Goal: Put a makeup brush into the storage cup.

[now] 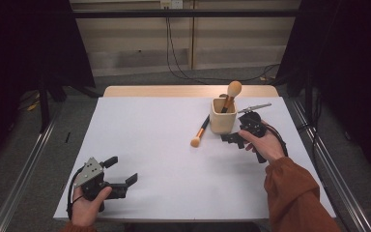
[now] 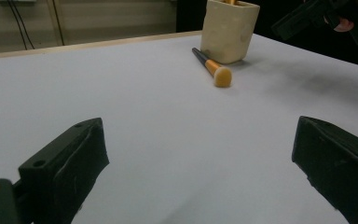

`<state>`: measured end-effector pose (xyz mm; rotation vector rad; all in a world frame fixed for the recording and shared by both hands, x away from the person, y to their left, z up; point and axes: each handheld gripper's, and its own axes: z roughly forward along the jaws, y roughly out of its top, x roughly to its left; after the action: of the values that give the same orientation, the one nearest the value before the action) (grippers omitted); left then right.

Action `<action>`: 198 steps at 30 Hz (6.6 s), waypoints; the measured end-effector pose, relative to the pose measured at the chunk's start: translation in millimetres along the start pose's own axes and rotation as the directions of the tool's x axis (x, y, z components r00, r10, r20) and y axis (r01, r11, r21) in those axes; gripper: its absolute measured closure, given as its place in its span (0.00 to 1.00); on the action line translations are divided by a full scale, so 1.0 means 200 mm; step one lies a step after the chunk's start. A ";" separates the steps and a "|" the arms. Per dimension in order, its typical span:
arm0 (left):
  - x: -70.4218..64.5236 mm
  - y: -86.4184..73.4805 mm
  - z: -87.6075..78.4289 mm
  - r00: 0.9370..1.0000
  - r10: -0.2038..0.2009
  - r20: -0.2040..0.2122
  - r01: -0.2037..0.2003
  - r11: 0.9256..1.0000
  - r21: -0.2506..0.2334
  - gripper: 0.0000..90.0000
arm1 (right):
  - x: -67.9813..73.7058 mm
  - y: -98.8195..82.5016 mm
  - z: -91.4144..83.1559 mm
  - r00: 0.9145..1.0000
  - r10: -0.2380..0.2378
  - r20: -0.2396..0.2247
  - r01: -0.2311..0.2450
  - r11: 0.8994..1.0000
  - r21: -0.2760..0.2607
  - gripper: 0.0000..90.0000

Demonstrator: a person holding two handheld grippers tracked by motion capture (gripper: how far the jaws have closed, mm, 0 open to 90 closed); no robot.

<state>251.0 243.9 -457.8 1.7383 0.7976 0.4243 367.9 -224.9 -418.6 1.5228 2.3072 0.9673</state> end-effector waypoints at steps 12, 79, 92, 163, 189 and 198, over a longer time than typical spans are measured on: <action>0.00 0.00 0.01 1.000 0.005 0.009 -0.005 1.000 0.017 0.03 | 0.01 0.04 0.06 1.000 0.009 0.003 -0.010 0.987 0.160 0.05; -0.03 -0.01 0.03 0.998 0.027 0.048 -0.029 0.999 0.043 0.04 | 0.34 0.38 0.55 0.976 0.160 0.145 -0.206 0.889 0.409 0.38; -0.03 -0.01 0.03 0.998 0.024 0.053 -0.027 0.999 0.044 0.04 | 0.36 0.41 0.59 0.945 0.229 0.232 -0.305 0.873 0.380 0.46; -0.03 -0.01 0.03 0.999 0.026 0.038 -0.028 0.998 0.053 0.04 | 0.25 0.22 0.29 0.991 0.121 -0.051 -0.115 0.986 0.119 0.83; 0.02 0.01 0.01 1.000 0.000 0.002 0.000 0.998 0.056 0.04 | 0.17 0.05 0.12 0.978 -0.022 -0.209 -0.036 0.963 -0.268 0.83; 0.00 0.04 0.00 0.999 0.004 0.033 -0.005 0.999 0.044 0.04 | 0.16 -0.02 0.01 0.956 -0.104 -0.275 0.006 0.942 -0.336 0.83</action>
<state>254.1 243.2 -449.4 1.7839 0.7850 0.3825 351.5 -196.7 -416.4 1.2397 2.2007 1.5632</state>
